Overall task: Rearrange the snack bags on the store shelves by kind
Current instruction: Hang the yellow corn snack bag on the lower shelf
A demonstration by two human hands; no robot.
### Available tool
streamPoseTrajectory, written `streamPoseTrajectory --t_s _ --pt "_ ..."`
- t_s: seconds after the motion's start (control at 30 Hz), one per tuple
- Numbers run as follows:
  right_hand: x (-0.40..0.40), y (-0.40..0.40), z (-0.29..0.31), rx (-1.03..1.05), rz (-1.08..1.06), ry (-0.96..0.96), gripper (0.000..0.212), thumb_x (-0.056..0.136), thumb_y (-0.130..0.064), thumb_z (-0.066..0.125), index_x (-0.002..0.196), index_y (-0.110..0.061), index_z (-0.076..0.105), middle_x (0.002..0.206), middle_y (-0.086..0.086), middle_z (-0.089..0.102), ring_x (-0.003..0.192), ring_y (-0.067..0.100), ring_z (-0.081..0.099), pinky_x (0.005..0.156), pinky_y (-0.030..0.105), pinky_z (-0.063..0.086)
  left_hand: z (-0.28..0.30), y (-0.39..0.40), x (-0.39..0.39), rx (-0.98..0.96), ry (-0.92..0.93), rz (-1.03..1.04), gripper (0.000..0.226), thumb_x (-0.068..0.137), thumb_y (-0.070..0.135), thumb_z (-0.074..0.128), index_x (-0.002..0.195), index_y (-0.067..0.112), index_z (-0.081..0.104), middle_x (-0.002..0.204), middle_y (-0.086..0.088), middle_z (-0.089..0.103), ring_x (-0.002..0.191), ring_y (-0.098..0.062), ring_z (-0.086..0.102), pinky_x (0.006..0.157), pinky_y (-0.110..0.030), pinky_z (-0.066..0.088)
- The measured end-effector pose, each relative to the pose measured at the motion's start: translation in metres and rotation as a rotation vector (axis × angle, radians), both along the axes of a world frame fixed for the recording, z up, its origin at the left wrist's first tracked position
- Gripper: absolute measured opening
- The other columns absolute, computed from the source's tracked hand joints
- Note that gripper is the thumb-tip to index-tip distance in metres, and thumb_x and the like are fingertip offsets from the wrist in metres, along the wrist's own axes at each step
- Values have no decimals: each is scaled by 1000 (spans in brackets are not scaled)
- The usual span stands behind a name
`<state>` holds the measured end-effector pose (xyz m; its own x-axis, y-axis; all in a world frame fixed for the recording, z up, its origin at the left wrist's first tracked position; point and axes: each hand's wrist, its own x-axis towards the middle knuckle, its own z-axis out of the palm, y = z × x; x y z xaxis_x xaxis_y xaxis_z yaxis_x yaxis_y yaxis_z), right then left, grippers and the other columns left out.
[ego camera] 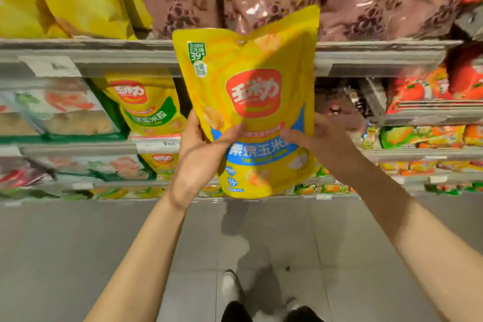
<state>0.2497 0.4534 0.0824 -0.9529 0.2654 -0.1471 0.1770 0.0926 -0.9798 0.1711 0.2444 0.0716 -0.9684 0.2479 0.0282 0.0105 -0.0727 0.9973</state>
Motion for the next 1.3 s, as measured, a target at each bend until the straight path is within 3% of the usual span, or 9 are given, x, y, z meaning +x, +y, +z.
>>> streamPoseTrajectory --t_s 0.13,0.33,0.53,0.63,0.73,0.9,1.0,1.13,1.3 --pt "4 -9 -37 -22 12 -28 37 83 -23 76 119 -19 70 112 -3 78 90 17 77 70 51 63 -35 -11 4 -44 -25 1 48 84 2 82 122 22 60 100 16 79 97 -5 75 78 -18 57" --pt "20 0 -124 -84 -12 -33 38 73 -30 77 110 -24 71 102 -10 79 92 15 77 85 55 58 -111 -2 25 -80 -41 -15 45 85 6 79 122 22 59 108 13 79 102 -7 75 80 -19 58" --pt "34 25 -282 -84 -16 66 40 72 -33 76 111 -24 72 102 -5 80 90 18 77 62 40 63 -267 25 34 -106 31 11 52 73 26 82 119 22 59 113 11 78 106 -8 74 83 -21 58" --pt "35 34 -365 -69 -35 82 38 72 -33 77 108 -22 73 102 -5 80 92 16 77 67 32 62 -350 33 33 -111 69 -14 57 73 26 82 125 19 59 116 10 78 107 -8 74 84 -20 59" --pt "30 38 -441 -51 -28 99 43 71 -32 79 112 -20 73 104 -5 79 94 19 77 70 48 63 -423 33 32 -104 88 -7 55 70 28 82 120 21 60 110 13 79 102 -6 75 78 -17 58" --pt "26 28 -536 -95 43 113 34 84 -17 75 118 -16 71 107 -6 79 98 17 76 76 32 62 -514 21 34 -159 81 18 58 71 33 85 124 25 61 113 13 79 105 -11 75 88 -32 61" --pt "22 26 -567 -104 19 173 41 75 -22 77 115 -13 72 109 1 79 103 20 75 84 30 60 -541 18 30 -194 110 -3 61 75 42 89 127 30 60 117 14 77 108 -10 74 97 -43 57" --pt "21 35 -573 -188 21 156 38 76 -28 81 112 -18 76 112 6 78 106 28 74 95 46 55 -551 28 30 -144 115 -1 66 69 43 84 129 30 58 117 15 77 106 -8 74 89 -32 61" --pt "-11 56 -521 -192 -42 244 26 86 -15 74 112 -14 73 105 5 79 96 23 77 78 34 62 -525 41 3 -185 169 -65 80 70 47 85 137 48 43 113 20 75 101 1 73 81 -24 61"
